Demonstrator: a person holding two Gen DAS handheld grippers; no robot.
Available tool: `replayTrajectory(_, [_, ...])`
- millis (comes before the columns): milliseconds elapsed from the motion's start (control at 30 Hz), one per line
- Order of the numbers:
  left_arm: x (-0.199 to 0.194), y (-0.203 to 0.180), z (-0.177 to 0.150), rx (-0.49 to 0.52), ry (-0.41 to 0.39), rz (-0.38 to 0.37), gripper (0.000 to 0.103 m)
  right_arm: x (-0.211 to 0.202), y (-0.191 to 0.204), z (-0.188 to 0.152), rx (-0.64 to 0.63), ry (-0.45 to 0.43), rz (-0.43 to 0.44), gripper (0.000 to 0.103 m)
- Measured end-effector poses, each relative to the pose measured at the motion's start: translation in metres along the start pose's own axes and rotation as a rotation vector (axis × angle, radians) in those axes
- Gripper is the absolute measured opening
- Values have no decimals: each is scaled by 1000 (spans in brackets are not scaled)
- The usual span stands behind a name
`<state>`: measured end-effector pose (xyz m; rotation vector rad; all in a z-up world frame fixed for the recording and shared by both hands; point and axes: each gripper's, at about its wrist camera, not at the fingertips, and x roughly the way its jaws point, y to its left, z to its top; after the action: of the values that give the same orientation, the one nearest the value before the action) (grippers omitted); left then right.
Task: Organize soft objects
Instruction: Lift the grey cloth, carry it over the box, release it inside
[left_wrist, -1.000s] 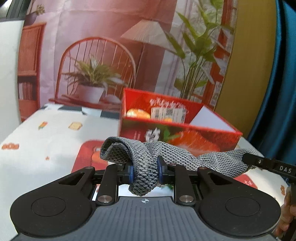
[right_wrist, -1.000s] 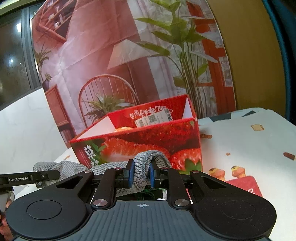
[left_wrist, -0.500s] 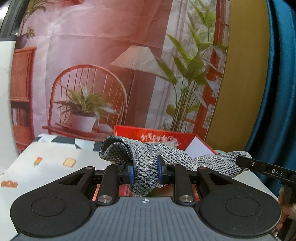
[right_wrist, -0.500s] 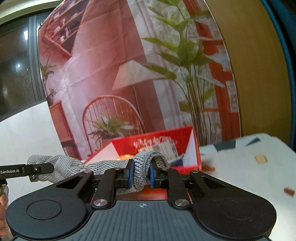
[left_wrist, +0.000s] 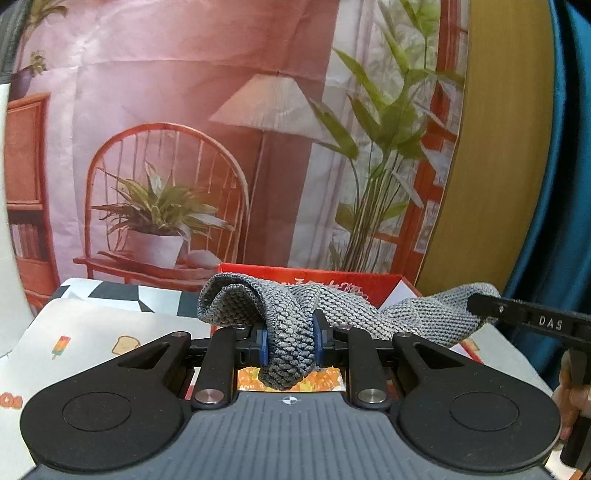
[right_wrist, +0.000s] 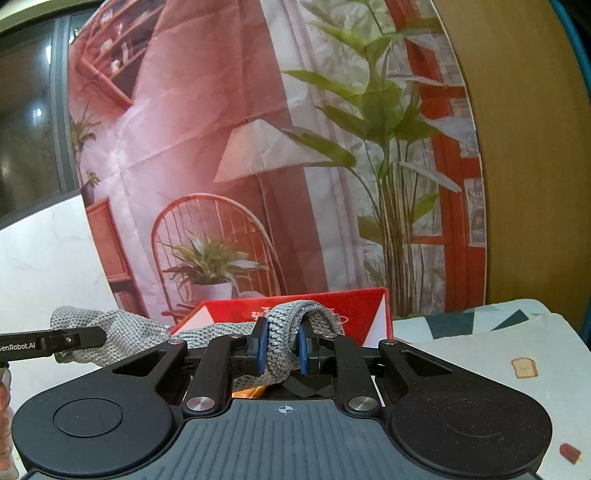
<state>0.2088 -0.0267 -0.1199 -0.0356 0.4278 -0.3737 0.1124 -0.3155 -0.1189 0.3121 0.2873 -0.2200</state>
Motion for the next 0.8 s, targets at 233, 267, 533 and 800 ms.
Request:
replayTrajectory(233, [38, 2, 9, 19, 106, 0, 23, 31, -12, 13, -4, 67, -30, 15])
replayTrajectory(267, [43, 2, 9, 24, 126, -1, 23, 35, -14, 13, -3, 82, -34, 15])
replayTrajectory(533, [78, 2, -1, 42, 294, -34, 23, 72, -18, 2, -22, 266, -41, 15])
replayTrajectory(800, [106, -1, -7, 71, 394, -37, 23, 98, -7, -10, -60, 371, -31, 14])
